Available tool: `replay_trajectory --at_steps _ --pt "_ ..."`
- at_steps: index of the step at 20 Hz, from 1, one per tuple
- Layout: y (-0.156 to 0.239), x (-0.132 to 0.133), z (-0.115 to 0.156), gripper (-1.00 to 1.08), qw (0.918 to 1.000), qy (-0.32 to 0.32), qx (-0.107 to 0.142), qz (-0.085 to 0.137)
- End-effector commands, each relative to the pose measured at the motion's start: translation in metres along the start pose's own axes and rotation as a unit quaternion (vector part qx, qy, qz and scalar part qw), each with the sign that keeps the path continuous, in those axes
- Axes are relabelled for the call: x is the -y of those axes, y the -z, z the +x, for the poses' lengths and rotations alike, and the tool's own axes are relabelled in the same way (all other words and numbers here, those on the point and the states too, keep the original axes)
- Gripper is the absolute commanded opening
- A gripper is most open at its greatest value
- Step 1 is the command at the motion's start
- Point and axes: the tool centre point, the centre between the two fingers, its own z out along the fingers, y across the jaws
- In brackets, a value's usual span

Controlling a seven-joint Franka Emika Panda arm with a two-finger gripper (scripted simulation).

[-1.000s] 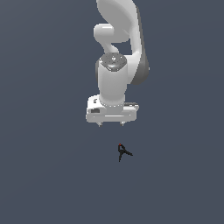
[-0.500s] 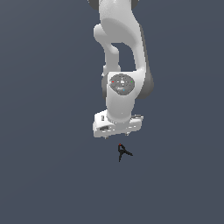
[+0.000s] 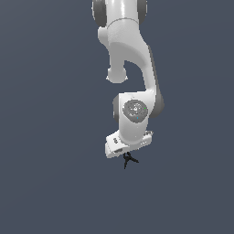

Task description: Pick up the object and move it to a goal position.

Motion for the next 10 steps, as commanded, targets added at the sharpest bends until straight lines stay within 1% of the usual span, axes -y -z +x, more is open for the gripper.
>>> replay_trajectory --at_steps 1,10 --pt "-0.0078 0.0025 0.0048 1.00 0.9999 0.011 0.000 0.002" --pt "-0.0163 0.0049 0.0076 1.00 0.9998 0.018 0.001 0.004"
